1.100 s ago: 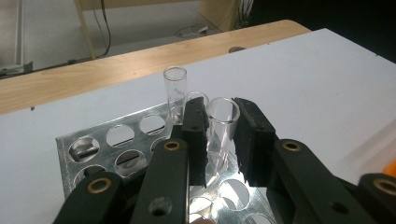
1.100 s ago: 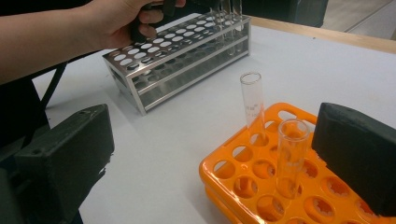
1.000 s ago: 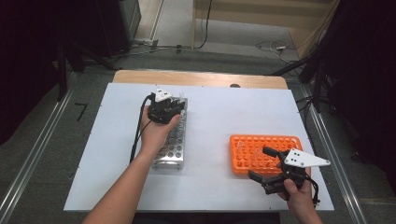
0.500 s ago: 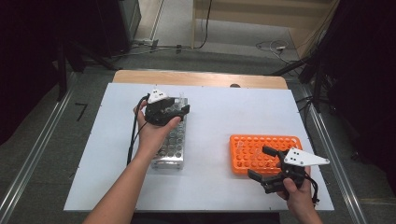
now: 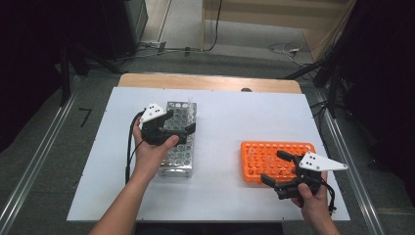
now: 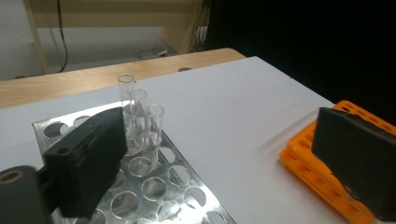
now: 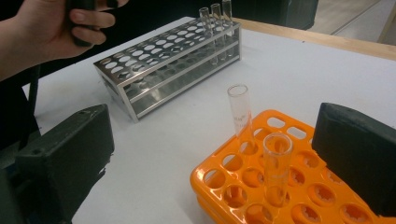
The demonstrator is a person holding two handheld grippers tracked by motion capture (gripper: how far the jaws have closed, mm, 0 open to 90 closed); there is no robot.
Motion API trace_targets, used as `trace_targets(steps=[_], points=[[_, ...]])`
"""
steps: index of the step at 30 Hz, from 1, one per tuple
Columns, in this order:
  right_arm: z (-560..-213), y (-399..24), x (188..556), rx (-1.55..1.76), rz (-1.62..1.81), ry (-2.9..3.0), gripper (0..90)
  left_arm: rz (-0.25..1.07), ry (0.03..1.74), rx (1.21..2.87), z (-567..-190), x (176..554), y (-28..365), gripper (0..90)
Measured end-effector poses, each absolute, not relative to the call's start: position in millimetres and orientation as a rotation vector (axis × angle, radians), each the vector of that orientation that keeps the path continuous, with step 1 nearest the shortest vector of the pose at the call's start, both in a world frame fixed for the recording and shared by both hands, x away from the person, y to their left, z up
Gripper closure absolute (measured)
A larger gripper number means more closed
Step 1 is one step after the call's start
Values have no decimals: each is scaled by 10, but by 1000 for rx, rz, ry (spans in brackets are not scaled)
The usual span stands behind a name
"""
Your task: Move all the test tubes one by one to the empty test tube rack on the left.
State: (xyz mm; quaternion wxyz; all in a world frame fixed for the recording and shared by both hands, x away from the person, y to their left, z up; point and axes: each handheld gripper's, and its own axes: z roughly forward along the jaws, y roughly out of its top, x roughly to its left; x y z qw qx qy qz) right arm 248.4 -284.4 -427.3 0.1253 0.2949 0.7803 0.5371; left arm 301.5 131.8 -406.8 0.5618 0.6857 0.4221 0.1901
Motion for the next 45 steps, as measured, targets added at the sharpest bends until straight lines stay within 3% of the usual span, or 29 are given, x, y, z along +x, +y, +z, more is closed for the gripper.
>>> trace_targets(steps=[19, 32, 35, 38, 45], points=[[-4207, -2783, 2822, 926, 1508, 2279, 0, 453, 909, 1601, -4173, 2285, 1461, 0], [-4457, -2949, 2859, 981, 1474, 2339, 3, 454, 902, 1654, -4396, 2075, 1494, 0], [-4528, -2953, 2841, 1004, 1452, 2364, 55, 449, 906, 1657, -4411, 2083, 1484, 0], [-4566, -2921, 2821, 1005, 1412, 2384, 199, 436, 911, 1656, -4437, 2089, 1479, 0], [-4614, -2896, 2785, 1005, 1359, 2380, 373, 432, 924, 1652, -4445, 2089, 1499, 0]])
